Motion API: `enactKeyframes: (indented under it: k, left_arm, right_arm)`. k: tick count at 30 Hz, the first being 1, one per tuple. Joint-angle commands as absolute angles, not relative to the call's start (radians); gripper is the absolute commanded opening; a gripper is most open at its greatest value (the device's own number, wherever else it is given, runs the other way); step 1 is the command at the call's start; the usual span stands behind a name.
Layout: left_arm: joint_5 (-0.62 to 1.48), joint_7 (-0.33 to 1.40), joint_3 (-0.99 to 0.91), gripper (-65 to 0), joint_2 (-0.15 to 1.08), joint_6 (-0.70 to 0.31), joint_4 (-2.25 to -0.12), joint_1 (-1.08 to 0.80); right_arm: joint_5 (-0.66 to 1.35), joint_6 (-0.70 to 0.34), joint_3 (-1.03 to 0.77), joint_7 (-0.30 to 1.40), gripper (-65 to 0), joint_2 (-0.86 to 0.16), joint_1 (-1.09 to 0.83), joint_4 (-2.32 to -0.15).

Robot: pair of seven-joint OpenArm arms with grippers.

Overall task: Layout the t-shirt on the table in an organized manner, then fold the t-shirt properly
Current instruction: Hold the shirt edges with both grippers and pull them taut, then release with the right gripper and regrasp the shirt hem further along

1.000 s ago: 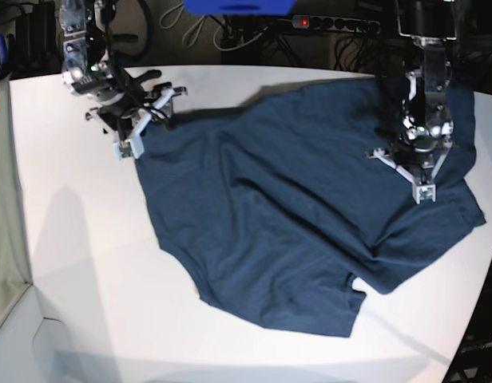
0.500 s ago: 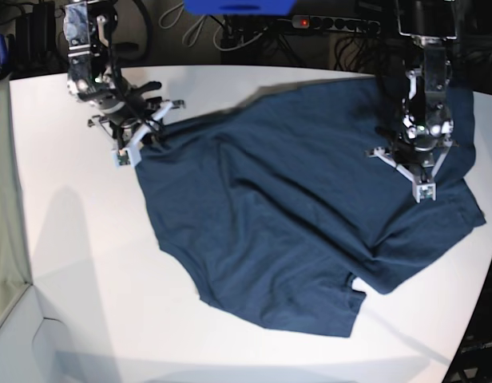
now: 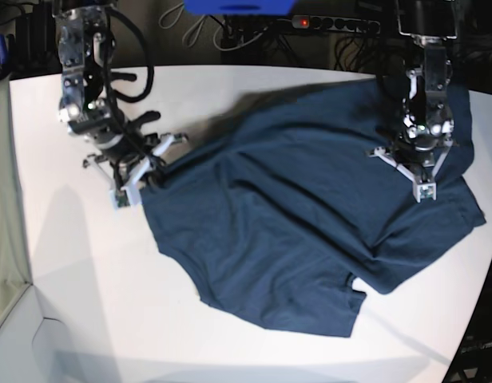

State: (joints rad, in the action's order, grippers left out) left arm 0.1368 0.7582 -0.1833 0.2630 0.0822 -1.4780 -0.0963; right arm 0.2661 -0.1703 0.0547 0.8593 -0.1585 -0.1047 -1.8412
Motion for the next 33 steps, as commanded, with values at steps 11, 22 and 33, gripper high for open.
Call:
enactKeyframes:
  k: [11,22,33]
  left_arm:
    - [0.134,0.748,-0.188,-65.0,0.271,0.088,-1.503,-0.108]
    - [0.134,0.748,-0.189,-65.0,0.271,0.088,-1.503,-0.124]
    - [0.134,0.748,-0.189,-65.0,0.269,0.088,-1.503,-0.119]
  right_arm:
    - [0.272,-0.173,0.335,0.908,-65.0,-0.093,0.288,-1.501]
    - [0.271,-0.171,0.355,0.877,-65.0,0.019,0.430,-1.342]
    - [0.272,-0.171,0.395,0.874,-39.3,0.016,0.378,-1.365]
